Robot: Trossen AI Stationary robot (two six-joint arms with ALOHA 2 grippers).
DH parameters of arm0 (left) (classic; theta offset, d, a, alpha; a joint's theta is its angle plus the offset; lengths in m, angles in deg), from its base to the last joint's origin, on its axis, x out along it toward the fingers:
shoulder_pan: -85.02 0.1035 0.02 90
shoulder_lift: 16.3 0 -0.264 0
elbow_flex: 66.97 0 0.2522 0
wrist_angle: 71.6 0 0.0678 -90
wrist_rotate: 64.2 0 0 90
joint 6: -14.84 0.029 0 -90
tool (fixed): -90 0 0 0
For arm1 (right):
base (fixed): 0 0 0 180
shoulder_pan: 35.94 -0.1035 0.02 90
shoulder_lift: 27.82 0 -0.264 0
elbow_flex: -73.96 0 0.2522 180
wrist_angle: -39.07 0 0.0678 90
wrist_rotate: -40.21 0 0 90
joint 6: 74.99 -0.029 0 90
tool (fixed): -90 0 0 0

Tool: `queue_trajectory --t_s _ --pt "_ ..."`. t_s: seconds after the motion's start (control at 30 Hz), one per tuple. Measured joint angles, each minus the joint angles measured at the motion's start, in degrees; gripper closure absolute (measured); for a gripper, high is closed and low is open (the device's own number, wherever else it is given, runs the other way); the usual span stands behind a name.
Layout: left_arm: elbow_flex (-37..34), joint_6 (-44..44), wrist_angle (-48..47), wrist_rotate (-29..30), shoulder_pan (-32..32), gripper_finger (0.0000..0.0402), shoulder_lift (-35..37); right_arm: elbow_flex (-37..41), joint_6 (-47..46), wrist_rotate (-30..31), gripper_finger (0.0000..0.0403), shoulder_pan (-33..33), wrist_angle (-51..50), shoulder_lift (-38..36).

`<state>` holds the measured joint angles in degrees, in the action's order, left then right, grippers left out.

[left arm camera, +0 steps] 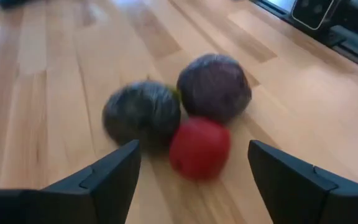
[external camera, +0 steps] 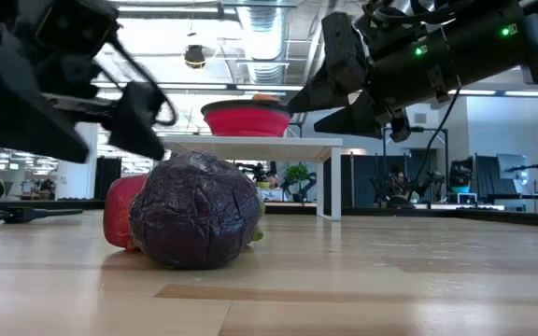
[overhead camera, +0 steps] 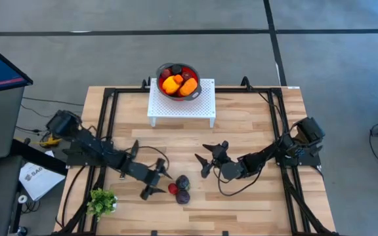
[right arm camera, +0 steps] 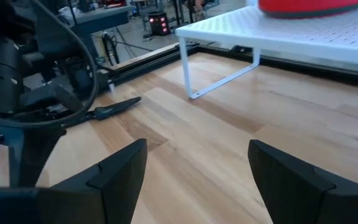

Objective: Pick & Place Fruit
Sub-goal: Put the red pomegranate into the red strainer bowl on the shelf

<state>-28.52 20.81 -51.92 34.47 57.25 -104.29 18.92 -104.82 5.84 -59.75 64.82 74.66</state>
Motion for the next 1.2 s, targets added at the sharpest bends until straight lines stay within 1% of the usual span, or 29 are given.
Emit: queue_trajectory --t_s 0.1,0.17,0.3,0.43,0.63,0.8,0.93,1.0,1.1,1.2 --pt "3.99 3.68 -0.61 -0.02 -0.04 0.0119 -3.37 0.0 -0.94 -1.41 0.0129 -0.24 -0.02 0.0" --pt "6.13 5.44 -3.33 -0.64 -0.04 0.0124 -4.69 0.0 -1.85 -1.9 0.0129 -0.72 -0.06 0.0" --pt "8.97 5.8 -9.86 -2.58 -0.04 0.0136 -6.12 0.0 -3.15 -1.95 0.0129 -2.11 -0.15 0.02" --pt "9.91 5.8 -10.88 -3.11 -0.04 0.0148 -7.55 0.0 -3.28 -1.82 0.0129 -3.07 0.1 0.02" --pt "9.9 5.36 -10.47 -3.17 -0.04 0.017 -9.77 0.0 -6.19 -1.76 0.0129 -3.59 0.11 0.02" --pt "9.9 2.05 -10.15 -4.07 -0.04 0.0203 -10.32 0.0 -6.81 -1.78 0.0129 -4.45 -0.04 0.02" --pt "9.88 -1.95 -10.55 -4.05 -0.04 0.0243 -8.53 0.0 -6.86 -1.77 0.0129 -5.21 -0.05 0.02" --pt "9.88 -3.47 -10.88 -3.95 -0.04 0.0253 -7.01 0.0 -6.84 -1.77 0.0129 -5.56 -0.04 0.02" --pt "9.81 -6.24 -11.74 -2.65 -0.04 0.0251 -3.19 0.0 -6.08 -2.22 0.0129 -5.6 -0.04 0.02" --pt "9.81 -8.7 -11.52 -1.41 -0.04 0.0241 1.89 0.0 -5.7 -7.1 0.0129 -4.48 -0.06 0.02"
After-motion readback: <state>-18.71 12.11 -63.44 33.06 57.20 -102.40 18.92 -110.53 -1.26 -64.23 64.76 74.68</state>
